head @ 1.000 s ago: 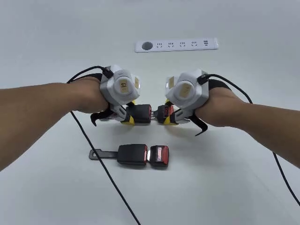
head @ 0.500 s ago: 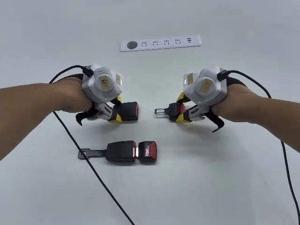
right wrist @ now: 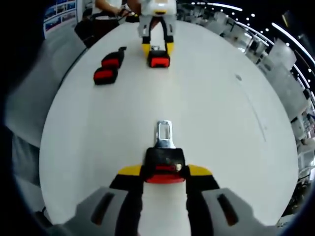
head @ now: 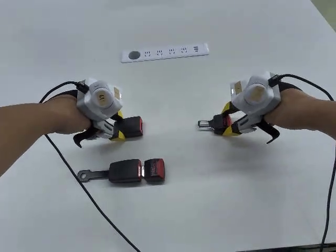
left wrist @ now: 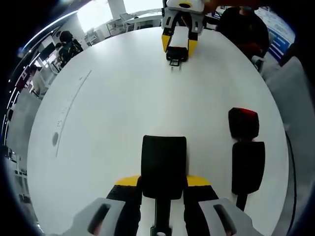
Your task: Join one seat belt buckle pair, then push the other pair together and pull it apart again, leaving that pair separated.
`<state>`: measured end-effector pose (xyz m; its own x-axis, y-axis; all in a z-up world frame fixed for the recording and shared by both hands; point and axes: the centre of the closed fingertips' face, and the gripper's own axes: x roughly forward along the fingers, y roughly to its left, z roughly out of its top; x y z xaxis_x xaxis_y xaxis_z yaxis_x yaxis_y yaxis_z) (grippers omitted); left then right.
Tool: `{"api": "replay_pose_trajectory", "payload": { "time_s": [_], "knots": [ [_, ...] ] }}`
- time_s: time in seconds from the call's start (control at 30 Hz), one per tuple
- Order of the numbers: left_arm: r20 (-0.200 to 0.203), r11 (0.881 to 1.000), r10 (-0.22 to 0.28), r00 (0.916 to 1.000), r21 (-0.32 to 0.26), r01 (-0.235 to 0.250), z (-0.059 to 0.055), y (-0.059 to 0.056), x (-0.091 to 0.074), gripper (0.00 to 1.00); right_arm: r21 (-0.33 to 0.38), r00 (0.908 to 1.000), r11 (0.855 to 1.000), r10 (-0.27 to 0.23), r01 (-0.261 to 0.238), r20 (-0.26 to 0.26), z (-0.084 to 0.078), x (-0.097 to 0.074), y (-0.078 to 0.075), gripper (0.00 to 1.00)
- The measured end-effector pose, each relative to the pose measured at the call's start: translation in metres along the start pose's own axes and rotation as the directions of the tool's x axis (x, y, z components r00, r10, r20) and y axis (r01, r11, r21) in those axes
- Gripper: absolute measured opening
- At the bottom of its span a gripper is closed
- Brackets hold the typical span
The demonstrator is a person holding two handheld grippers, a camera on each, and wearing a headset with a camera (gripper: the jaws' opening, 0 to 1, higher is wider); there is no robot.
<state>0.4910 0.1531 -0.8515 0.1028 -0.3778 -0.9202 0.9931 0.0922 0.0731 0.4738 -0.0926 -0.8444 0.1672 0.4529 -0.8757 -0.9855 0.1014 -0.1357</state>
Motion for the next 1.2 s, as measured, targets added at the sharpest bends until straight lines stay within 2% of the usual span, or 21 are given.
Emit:
{"api": "replay_pose_trajectory", "payload": {
  "time_s": [0.17,0.27,0.3,0.37,0.43,0.53,0.63,0.7,0.73,0.77,0.8,0.87,0.9,0.93,0.97,1.03,1.07,1.1,1.13,1.2],
  "knots": [
    [0.007,0.999,0.004,1.0000,-0.034,-0.004,-0.002,0.000,-0.002,0.34,0.018,0.9999,1.000,-0.016,0.016,-0.006,0.000,0.001,-0.001,0.33],
    [0.006,0.999,0.015,0.9999,-0.028,-0.015,-0.006,0.000,-0.005,0.37,0.029,0.9995,0.999,-0.029,0.030,-0.009,0.000,0.001,-0.001,0.33],
    [0.018,0.999,0.024,0.9995,-0.046,-0.024,-0.006,0.001,-0.007,0.38,0.044,0.9995,0.999,-0.031,0.031,-0.011,-0.001,0.001,0.000,0.34],
    [0.072,0.993,0.058,0.9957,-0.109,-0.050,-0.001,0.004,-0.013,0.42,0.045,0.9991,0.998,-0.039,0.040,-0.015,-0.002,0.000,0.002,0.36],
    [0.090,0.989,0.091,0.9918,-0.121,-0.080,-0.002,0.005,-0.022,0.46,0.082,0.9981,0.995,-0.062,0.061,0.005,0.002,-0.005,0.001,0.38],
    [0.092,0.987,0.118,0.9887,-0.121,-0.107,-0.005,-0.004,-0.035,0.50,0.127,0.9942,0.988,-0.099,0.092,0.043,0.012,-0.017,0.003,0.39],
    [0.126,0.983,0.148,0.9808,-0.129,-0.132,-0.003,-0.014,-0.050,0.52,0.165,0.9833,0.977,-0.155,0.138,0.096,0.025,-0.032,0.006,0.44],
    [0.161,0.972,0.188,0.9688,-0.170,-0.161,-0.002,-0.020,-0.061,0.60,0.221,0.9755,0.964,-0.178,0.147,0.129,0.031,-0.041,0.013,0.47],
    [0.195,0.967,0.206,0.9589,-0.192,-0.169,0.001,-0.024,-0.069,0.63,0.235,0.9734,0.960,-0.186,0.152,0.133,0.032,-0.044,0.016,0.48],
    [0.208,0.963,0.215,0.9542,-0.208,-0.172,0.001,-0.027,-0.074,0.65,0.250,0.9716,0.955,-0.195,0.157,0.134,0.033,-0.047,0.020,0.52],
    [0.217,0.951,0.246,0.9446,-0.241,-0.193,-0.001,-0.030,-0.082,0.66,0.279,0.9653,0.944,-0.221,0.176,0.140,0.034,-0.052,0.024,0.55],
    [0.251,0.945,0.273,0.9288,-0.249,-0.211,0.000,-0.038,-0.095,0.68,0.308,0.9651,0.936,-0.221,0.170,0.140,0.034,-0.057,0.036,0.60],
    [0.248,0.939,0.285,0.9260,-0.265,-0.218,-0.002,-0.043,-0.100,0.68,0.309,0.9646,0.935,-0.224,0.172,0.140,0.034,-0.058,0.039,0.60],
    [0.247,0.932,0.299,0.9219,-0.281,-0.227,-0.004,-0.046,-0.104,0.69,0.306,0.9599,0.933,-0.241,0.188,0.144,0.035,-0.062,0.043,0.60],
    [0.246,0.911,0.342,0.9069,-0.324,-0.255,-0.008,-0.049,-0.112,0.72,0.315,0.9544,0.927,-0.258,0.201,0.150,0.035,-0.064,0.045,0.62],
    [0.264,0.896,0.374,0.8892,-0.350,-0.273,-0.012,-0.056,-0.121,0.79,0.370,0.9469,0.907,-0.278,0.203,0.162,0.032,-0.069,0.052,0.63],
    [0.268,0.884,0.392,0.8801,-0.374,-0.279,-0.015,-0.060,-0.126,0.82,0.379,0.9450,0.903,-0.283,0.204,0.164,0.028,-0.071,0.057,0.63],
    [0.279,0.871,0.401,0.8726,-0.410,-0.270,-0.019,-0.068,-0.130,0.87,0.385,0.9429,0.899,-0.290,0.210,0.163,0.026,-0.072,0.060,0.63],
    [0.285,0.870,0.404,0.8695,-0.412,-0.269,-0.022,-0.074,-0.133,0.89,0.394,0.9402,0.894,-0.297,0.213,0.166,0.025,-0.074,0.066,0.63],
    [0.281,0.857,0.423,0.8615,-0.435,-0.278,-0.034,-0.087,-0.139,0.92,0.414,0.9339,0.884,-0.312,0.218,0.175,0.024,-0.078,0.074,0.64]
  ]
}}
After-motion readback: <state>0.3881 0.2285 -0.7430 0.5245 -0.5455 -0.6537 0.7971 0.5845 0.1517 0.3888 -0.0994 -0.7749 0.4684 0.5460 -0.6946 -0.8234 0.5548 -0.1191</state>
